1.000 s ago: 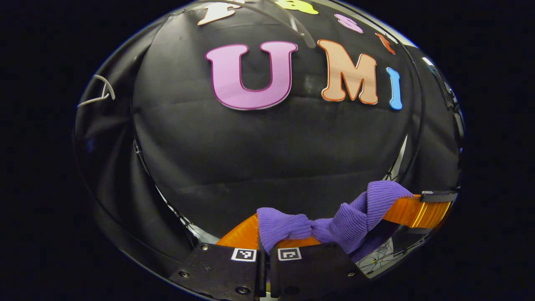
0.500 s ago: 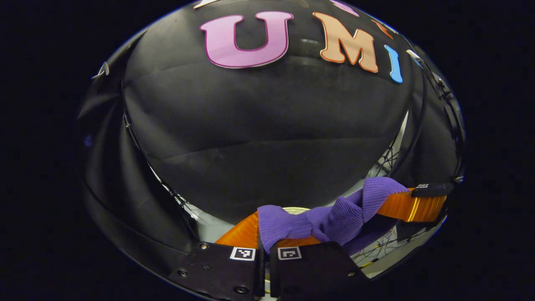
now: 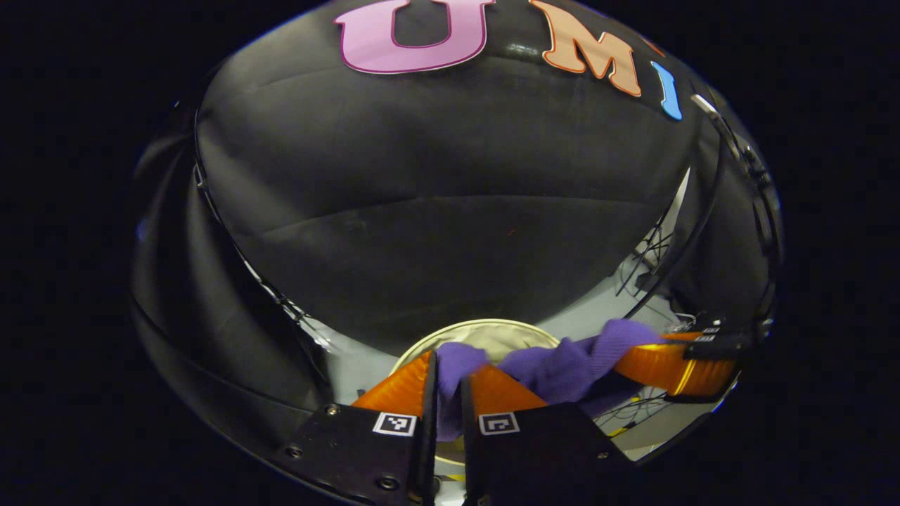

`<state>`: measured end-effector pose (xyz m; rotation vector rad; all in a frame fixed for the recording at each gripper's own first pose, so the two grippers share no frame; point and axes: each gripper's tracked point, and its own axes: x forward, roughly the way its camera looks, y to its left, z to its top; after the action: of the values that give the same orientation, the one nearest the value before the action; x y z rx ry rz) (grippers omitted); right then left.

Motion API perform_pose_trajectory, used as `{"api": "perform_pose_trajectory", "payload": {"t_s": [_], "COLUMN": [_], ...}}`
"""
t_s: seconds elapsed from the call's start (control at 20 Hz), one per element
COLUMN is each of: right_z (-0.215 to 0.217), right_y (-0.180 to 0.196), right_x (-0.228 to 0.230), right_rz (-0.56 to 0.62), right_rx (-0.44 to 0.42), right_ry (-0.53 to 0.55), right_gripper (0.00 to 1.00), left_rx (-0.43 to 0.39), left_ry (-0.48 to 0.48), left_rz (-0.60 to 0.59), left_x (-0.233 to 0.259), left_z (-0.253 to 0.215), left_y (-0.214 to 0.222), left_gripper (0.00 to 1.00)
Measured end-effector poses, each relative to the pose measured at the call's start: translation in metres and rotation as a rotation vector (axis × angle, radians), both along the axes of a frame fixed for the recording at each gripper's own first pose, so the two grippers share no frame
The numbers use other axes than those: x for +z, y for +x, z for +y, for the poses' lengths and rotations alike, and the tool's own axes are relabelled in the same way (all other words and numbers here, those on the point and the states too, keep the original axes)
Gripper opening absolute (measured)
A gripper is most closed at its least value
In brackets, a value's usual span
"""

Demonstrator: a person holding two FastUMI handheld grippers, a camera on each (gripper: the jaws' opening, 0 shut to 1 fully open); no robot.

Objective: Grasp the clothes on the hanger with both hands and then place them into the laundry hamper below.

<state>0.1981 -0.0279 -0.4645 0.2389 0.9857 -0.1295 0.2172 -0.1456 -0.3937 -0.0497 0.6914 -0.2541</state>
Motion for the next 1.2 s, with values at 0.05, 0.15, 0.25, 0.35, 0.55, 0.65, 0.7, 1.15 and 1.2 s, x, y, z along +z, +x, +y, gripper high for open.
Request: {"api": "perform_pose_trajectory", "payload": {"t_s": [0.05,0.15,0.25,0.35,0.55,0.65,0.7,1.15,1.2], "right_z": [-0.001,-0.003,-0.001,0.005,0.004,0.004,0.004,0.017,0.018], "right_y": [0.0,-0.005,-0.011,-0.02,-0.034,-0.039,-0.042,-0.058,-0.059], "right_x": [0.0,0.002,0.001,0.0,-0.007,-0.007,-0.005,0.022,0.026], "right_rz": [-0.003,0.005,0.012,0.024,0.04,0.04,0.039,0.01,0.004], "right_rx": [-0.006,-0.004,0.005,0.019,0.011,0.007,0.006,-0.008,-0.009], "right_ry": [-0.006,-0.036,-0.042,-0.05,-0.071,-0.082,-0.09,-0.12,-0.126], "right_gripper": [0.17,0.51,0.56,0.71,1.0,1.0,1.0,1.0,1.0], "left_rx": [-0.003,0.013,0.02,0.016,0.012,0.01,0.006,-0.018,-0.021], "left_ry": [-0.012,-0.002,0.01,0.02,0.028,0.037,0.041,0.039,0.035], "left_rz": [0.042,0.072,0.085,0.092,0.105,0.098,0.093,0.067,0.062], "left_x": [-0.006,-0.012,-0.016,-0.018,-0.024,-0.024,-0.023,-0.002,0.002], "left_z": [-0.001,0.007,0.012,0.016,0.024,0.029,0.031,0.048,0.05], "left_y": [-0.006,-0.008,-0.014,-0.021,-0.035,-0.041,-0.043,-0.058,-0.059], "left_gripper": [0.34,0.65,0.87,0.88,0.88,0.89,0.89,0.98,0.98]}}
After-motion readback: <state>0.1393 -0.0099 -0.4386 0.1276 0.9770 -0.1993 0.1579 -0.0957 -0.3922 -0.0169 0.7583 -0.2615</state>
